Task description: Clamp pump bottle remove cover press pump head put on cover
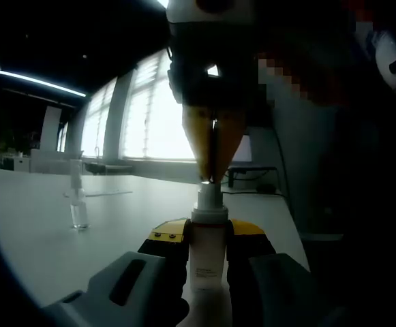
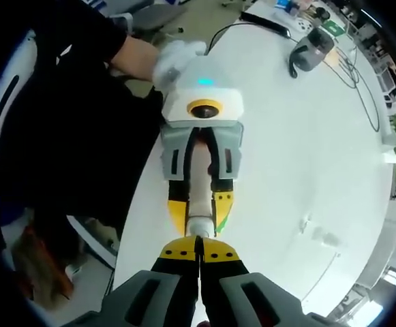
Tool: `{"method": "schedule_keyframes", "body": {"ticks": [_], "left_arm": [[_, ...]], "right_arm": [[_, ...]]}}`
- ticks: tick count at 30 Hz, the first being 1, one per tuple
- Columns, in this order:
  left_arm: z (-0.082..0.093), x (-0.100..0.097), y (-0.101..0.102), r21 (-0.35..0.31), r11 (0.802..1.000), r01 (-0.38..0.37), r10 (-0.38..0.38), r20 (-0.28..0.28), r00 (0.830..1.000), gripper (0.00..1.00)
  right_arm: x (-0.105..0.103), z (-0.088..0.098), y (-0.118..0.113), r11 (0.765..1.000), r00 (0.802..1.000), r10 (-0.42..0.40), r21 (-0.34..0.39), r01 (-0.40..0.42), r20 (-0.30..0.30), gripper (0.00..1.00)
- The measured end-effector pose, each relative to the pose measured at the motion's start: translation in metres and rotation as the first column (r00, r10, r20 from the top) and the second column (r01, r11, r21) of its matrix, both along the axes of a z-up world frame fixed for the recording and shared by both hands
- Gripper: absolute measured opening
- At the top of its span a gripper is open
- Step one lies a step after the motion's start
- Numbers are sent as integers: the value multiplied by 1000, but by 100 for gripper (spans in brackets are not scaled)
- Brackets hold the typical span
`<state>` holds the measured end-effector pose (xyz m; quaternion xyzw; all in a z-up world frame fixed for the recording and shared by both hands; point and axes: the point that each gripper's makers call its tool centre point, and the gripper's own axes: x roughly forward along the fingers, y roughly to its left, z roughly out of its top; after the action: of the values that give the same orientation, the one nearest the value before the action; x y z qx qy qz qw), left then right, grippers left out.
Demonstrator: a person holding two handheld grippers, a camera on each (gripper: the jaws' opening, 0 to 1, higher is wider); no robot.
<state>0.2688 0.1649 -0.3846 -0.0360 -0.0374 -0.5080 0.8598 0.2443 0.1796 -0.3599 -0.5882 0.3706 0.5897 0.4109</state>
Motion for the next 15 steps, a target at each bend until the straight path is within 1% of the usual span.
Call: {"method": "schedule_keyframes", "body": {"ticks": [6,15], "left_arm": [[0,0,0,0,1000,0,0,1,1000,12],[0,0,0,0,1000,0,0,1,1000,12]], "right_arm": [[0,3,0,1000,1000,-16,13,16,-20,0],[0,3,0,999,999,-31,13,31,-28,0]]}}
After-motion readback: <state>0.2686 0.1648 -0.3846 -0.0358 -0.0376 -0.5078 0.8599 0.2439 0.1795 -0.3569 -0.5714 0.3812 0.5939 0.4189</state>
